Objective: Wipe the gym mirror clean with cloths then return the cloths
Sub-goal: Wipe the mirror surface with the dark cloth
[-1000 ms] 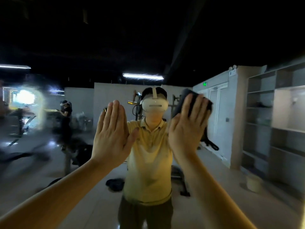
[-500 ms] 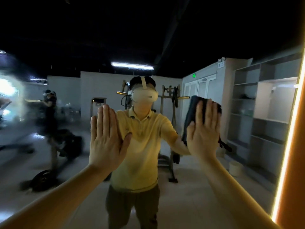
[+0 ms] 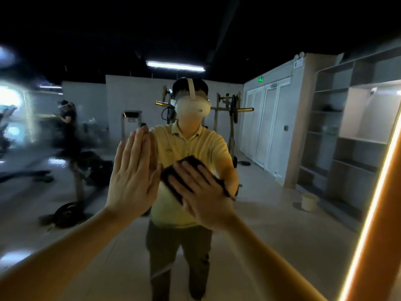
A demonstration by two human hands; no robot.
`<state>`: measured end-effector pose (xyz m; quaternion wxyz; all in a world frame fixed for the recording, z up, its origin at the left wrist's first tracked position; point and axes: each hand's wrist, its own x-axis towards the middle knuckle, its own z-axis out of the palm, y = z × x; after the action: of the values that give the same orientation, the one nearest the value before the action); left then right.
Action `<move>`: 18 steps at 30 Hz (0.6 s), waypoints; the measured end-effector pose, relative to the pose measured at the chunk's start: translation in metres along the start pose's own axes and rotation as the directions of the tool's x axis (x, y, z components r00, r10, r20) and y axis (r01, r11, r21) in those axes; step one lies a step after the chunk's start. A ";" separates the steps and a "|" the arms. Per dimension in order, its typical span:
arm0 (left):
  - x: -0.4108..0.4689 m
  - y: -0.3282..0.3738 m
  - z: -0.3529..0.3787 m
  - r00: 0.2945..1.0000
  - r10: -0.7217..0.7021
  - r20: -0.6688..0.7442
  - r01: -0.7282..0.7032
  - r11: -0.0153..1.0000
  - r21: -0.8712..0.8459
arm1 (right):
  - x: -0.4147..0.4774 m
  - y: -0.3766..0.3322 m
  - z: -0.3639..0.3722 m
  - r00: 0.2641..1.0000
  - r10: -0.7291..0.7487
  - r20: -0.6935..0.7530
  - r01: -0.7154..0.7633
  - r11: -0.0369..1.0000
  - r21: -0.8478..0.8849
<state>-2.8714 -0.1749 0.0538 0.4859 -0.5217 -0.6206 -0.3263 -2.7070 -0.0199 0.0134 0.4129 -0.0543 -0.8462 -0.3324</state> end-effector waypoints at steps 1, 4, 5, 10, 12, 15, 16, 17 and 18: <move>-0.008 0.001 0.004 1.000 -0.012 0.018 0.012 1.000 0.021 | -0.014 0.023 -0.006 0.996 0.084 -0.031 -0.085 0.996 -0.026; -0.021 0.004 0.019 0.995 -0.073 0.073 0.067 0.994 0.086 | -0.059 0.092 -0.024 0.894 0.423 -0.147 -0.436 0.897 -0.073; -0.022 0.004 0.024 0.993 -0.086 0.077 0.077 0.992 0.104 | -0.071 0.106 -0.028 0.824 0.540 -0.173 -0.556 0.829 -0.061; -0.021 0.004 0.034 0.994 -0.084 0.064 0.077 0.991 0.106 | -0.056 0.071 -0.011 0.426 0.863 -0.273 -0.857 0.481 0.182; -0.021 0.003 0.030 0.995 -0.073 0.070 0.066 0.993 0.102 | -0.035 0.028 0.005 0.482 0.837 -0.260 -0.810 0.538 0.233; -0.021 0.004 0.024 0.993 -0.091 0.081 0.085 0.993 0.076 | -0.017 -0.041 0.028 0.798 0.586 -0.138 -0.562 0.808 0.180; -0.022 0.007 0.022 0.991 -0.107 0.080 0.103 0.993 0.055 | -0.017 -0.058 0.034 0.890 0.451 -0.074 -0.434 0.885 0.169; -0.025 0.011 0.022 0.991 -0.115 0.071 0.114 0.993 0.024 | -0.022 -0.069 0.039 0.949 0.315 -0.019 -0.308 0.936 0.171; -0.028 0.018 0.023 0.992 -0.109 0.060 0.110 0.994 -0.007 | -0.031 -0.072 0.042 0.979 0.204 0.018 -0.204 0.964 0.170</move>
<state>-2.8610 -0.1592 0.0183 0.4461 -0.4987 -0.6608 -0.3401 -2.7407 -0.0447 -0.0649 0.4480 -0.1057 -0.8616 -0.2140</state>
